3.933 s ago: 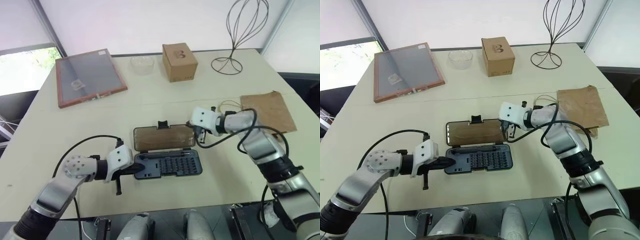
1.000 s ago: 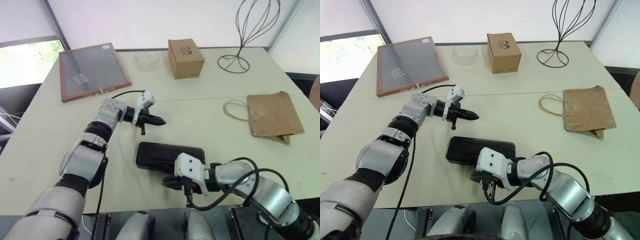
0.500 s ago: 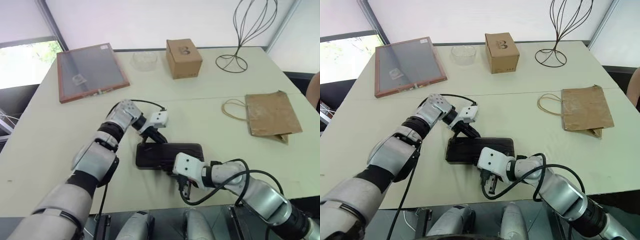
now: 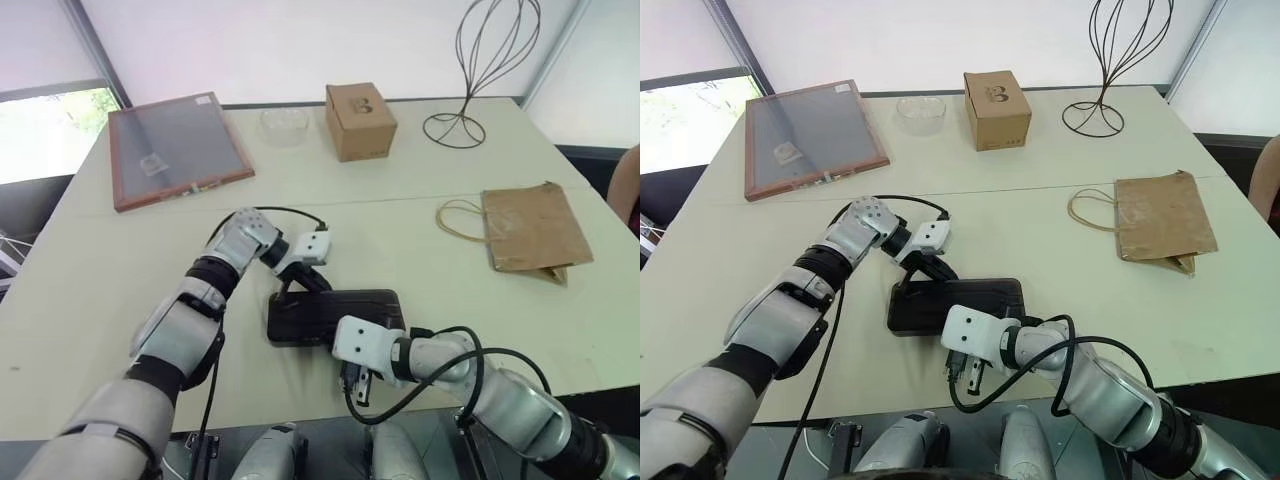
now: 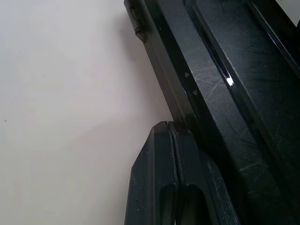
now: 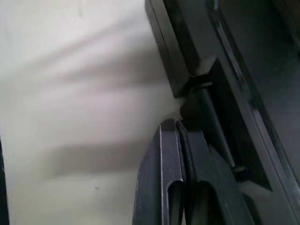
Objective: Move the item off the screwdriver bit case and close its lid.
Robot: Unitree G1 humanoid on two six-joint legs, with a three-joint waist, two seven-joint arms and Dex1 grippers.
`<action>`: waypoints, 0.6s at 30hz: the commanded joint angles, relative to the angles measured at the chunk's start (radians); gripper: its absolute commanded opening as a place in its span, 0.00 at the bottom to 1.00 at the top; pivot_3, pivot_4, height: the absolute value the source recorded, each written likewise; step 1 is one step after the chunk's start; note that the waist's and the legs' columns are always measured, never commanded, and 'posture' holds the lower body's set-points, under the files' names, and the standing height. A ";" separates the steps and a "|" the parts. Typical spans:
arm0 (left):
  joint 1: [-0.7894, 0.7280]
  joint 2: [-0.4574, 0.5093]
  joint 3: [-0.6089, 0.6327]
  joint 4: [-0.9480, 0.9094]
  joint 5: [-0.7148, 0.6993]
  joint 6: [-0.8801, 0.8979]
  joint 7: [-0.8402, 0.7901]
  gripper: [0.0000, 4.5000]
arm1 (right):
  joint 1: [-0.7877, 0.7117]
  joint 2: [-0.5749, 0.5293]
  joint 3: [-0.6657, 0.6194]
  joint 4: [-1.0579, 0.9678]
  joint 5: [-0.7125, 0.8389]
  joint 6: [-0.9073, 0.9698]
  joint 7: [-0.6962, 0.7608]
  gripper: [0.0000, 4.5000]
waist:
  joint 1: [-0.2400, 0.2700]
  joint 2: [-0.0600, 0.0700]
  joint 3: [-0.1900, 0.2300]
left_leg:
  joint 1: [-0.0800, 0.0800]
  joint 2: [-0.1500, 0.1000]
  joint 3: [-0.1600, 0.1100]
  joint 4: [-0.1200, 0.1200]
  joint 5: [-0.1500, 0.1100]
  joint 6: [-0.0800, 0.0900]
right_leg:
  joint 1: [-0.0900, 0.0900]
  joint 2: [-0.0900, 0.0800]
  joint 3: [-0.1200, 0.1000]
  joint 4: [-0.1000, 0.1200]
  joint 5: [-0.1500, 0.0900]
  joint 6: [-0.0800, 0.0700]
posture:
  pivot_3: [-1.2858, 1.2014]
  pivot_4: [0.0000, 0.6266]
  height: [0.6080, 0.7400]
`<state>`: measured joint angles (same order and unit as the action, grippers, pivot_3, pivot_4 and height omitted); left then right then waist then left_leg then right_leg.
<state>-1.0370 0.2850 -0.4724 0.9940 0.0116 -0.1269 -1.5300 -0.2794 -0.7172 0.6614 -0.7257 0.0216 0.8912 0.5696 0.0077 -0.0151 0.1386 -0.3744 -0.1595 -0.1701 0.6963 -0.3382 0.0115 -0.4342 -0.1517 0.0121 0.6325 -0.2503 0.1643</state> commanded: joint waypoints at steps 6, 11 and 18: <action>0.038 -0.064 -0.015 0.046 0.031 -0.036 0.005 0.00 | 0.013 0.008 -0.129 0.069 -0.008 0.065 -0.026 0.02 | 0.004 -0.001 -0.002 | 0.001 0.000 0.000 0.001 0.000 0.000 | 0.002 0.000 0.000 -0.001 0.000 0.000 | 0.52 0.24 1.00; -0.056 -0.084 0.077 0.185 0.073 -0.119 0.246 0.00 | 0.148 0.052 -0.320 -0.092 0.229 0.169 0.087 0.02 | 0.041 -0.001 -0.002 | 0.000 -0.003 -0.003 0.004 0.000 0.000 | 0.006 0.000 0.000 -0.002 0.000 0.000 | 0.52 0.24 1.00; -0.129 0.015 0.225 0.240 0.025 -0.086 0.288 0.00 | 0.337 0.048 -0.681 -0.258 0.576 0.242 0.214 0.02 | 0.020 -0.002 0.000 | -0.001 0.000 -0.001 0.002 0.000 0.000 | 0.002 0.000 0.001 -0.002 0.000 0.000 | 0.52 0.24 1.00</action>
<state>-1.1292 0.2724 -0.2955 1.2419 0.0654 -0.2210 -1.2370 0.0658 -0.6806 0.0754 -0.9197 0.5065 1.1146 0.7693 0.0274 -0.0168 0.1386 -0.3759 -0.1593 -0.1712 0.6981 -0.3383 0.0119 -0.4329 -0.1514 0.0134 0.6312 -0.2503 0.1646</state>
